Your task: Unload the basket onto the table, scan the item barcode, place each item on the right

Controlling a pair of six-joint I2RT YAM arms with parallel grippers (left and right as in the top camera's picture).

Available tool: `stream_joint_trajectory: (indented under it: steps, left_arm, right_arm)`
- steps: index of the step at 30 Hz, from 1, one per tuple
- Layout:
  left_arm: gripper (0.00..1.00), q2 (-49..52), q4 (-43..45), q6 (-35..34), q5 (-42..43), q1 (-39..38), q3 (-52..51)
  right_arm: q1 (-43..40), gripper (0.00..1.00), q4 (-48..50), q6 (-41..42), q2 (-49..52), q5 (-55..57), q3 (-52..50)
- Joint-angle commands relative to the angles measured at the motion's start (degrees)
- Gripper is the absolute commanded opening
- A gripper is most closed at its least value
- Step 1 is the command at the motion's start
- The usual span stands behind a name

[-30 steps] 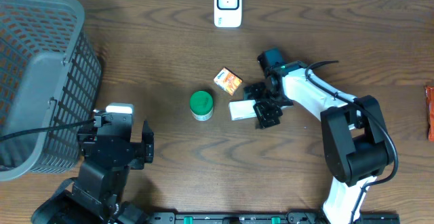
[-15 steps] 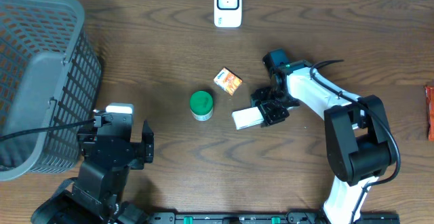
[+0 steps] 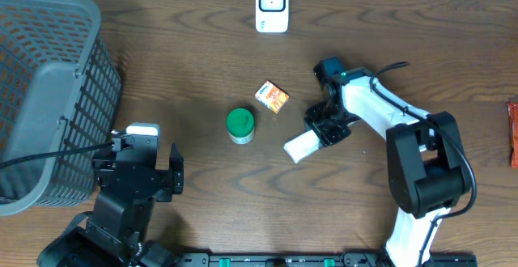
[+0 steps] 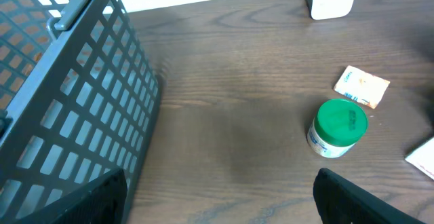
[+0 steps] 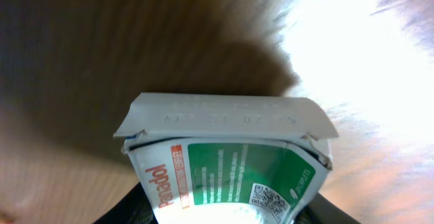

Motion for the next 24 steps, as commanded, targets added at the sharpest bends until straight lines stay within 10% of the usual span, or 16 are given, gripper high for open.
stream_joint_trajectory:
  steps: [1, 13, 24]
  left_arm:
    - [0.88, -0.24, -0.13, -0.33, -0.57, -0.17, -0.15]
    - [0.88, -0.24, -0.13, -0.35, -0.57, -0.17, -0.15]
    - [0.88, -0.24, -0.13, -0.35, -0.57, -0.17, -0.15]
  right_arm:
    - [-1.68, 0.43, -5.57, -5.79, 4.02, 7.32, 1.29]
    - [-2.14, 0.45, -26.36, -19.80, 4.02, -4.79, 11.69]
    - [-1.70, 0.86, -25.49, -20.17, 4.02, 6.58, 11.67]
